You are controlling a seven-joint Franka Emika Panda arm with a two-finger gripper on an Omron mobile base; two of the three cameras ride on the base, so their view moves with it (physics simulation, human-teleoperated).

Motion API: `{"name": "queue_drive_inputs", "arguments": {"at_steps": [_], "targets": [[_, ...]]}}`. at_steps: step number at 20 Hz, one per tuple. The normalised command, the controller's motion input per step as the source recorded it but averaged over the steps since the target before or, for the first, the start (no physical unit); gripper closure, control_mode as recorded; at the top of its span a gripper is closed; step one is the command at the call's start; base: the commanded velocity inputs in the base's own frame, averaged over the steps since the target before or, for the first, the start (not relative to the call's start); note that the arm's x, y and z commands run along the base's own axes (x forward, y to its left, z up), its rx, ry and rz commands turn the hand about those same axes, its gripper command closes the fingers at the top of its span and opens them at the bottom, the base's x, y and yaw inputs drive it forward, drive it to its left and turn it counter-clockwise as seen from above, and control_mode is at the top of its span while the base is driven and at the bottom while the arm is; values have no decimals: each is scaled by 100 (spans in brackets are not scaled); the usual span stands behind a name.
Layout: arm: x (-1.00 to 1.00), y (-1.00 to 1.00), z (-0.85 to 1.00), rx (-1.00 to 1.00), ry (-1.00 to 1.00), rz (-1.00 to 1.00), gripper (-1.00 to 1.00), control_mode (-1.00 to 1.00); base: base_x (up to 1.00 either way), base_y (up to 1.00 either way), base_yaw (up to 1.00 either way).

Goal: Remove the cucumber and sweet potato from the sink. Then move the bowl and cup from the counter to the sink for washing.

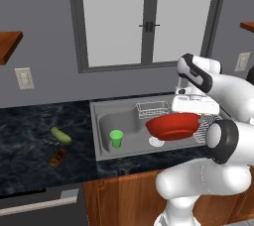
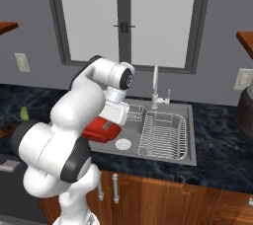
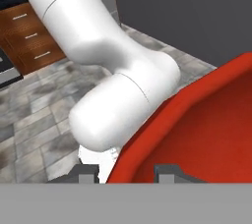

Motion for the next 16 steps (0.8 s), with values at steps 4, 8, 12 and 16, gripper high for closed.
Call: {"name": "queue_drive_inputs", "arguments": {"at_steps": [4,8,12,16], "targets": [[16,0,-12,0,0,0,100,-100,0,0,0],[12,0,-15,0,0,0,100,-100,0,0,0],[11,0,-14,0,0,0,100,-100,0,0,0],[8,1,-12,0,0,0,100,-100,0,0,0]]}}
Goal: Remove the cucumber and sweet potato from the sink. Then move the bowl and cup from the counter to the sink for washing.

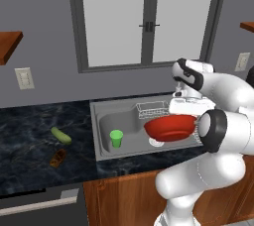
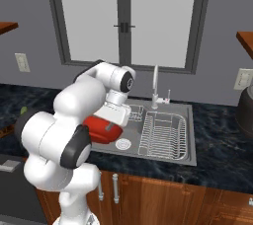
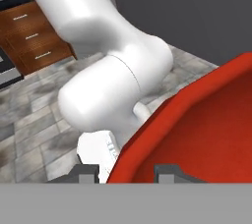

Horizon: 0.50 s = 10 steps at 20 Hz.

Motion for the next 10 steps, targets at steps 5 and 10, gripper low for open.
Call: {"name": "queue_drive_inputs", "arguments": {"at_steps": [5,10], "targets": [[4,4,-7,0,-1,0,100,-100,0,0,0],[5,5,-8,0,-2,0,100,-100,0,0,0]]}}
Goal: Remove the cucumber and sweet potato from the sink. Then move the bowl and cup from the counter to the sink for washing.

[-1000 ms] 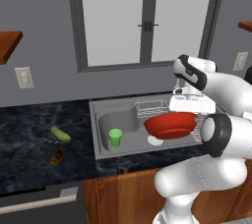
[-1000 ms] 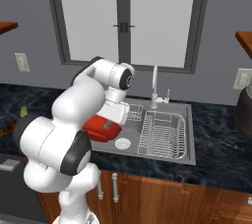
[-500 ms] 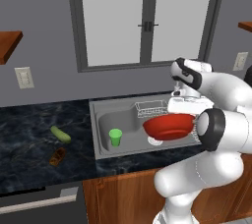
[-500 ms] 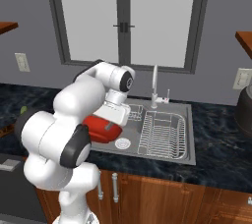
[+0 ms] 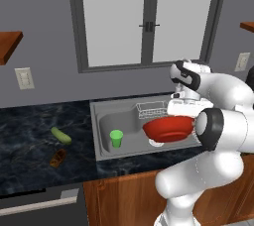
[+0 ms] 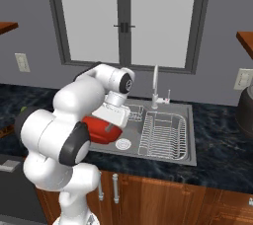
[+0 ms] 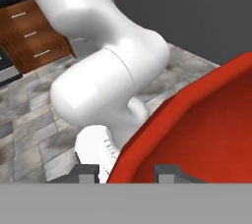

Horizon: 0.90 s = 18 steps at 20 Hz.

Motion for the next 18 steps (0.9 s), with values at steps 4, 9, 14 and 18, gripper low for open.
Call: {"name": "queue_drive_inputs", "arguments": {"at_steps": [4,9,14,18], "targets": [[9,1,-12,0,-6,0,100,-100,0,0,0],[11,3,-14,0,-13,0,100,-100,0,0,0],[14,4,-14,0,-10,0,100,-100,0,0,0],[17,6,-16,0,-5,0,100,-100,0,0,0]]}}
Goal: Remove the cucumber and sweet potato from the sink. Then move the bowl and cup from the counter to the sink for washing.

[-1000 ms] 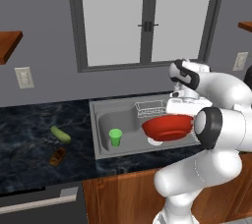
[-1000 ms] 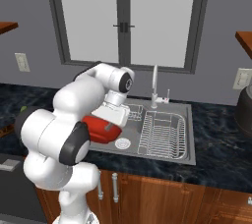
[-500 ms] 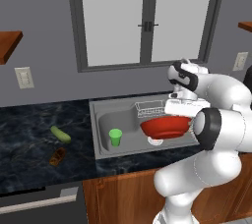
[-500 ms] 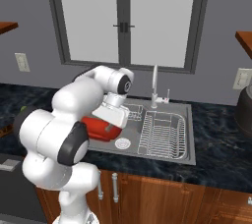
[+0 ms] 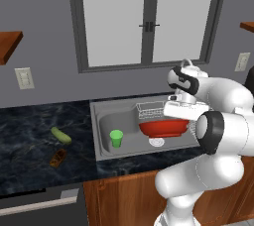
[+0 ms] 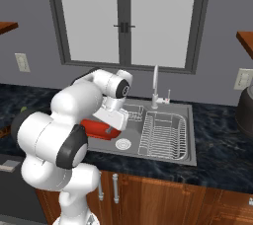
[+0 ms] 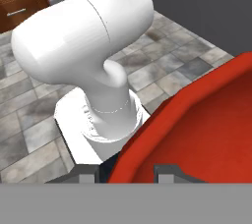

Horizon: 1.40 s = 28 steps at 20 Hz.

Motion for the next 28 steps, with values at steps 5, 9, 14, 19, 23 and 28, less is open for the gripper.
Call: {"name": "queue_drive_inputs", "arguments": {"at_steps": [5,9,14,19,23,28], "targets": [[17,5,-16,0,0,0,100,-100,0,0,0],[20,0,-17,0,12,0,100,-100,0,0,0],[22,0,-17,0,14,0,100,-100,0,0,0],[21,-2,-16,0,5,0,100,-100,0,0,0],[21,-1,-17,0,0,0,100,-100,0,0,0],[20,-1,-18,0,0,0,100,-100,0,0,0]]}}
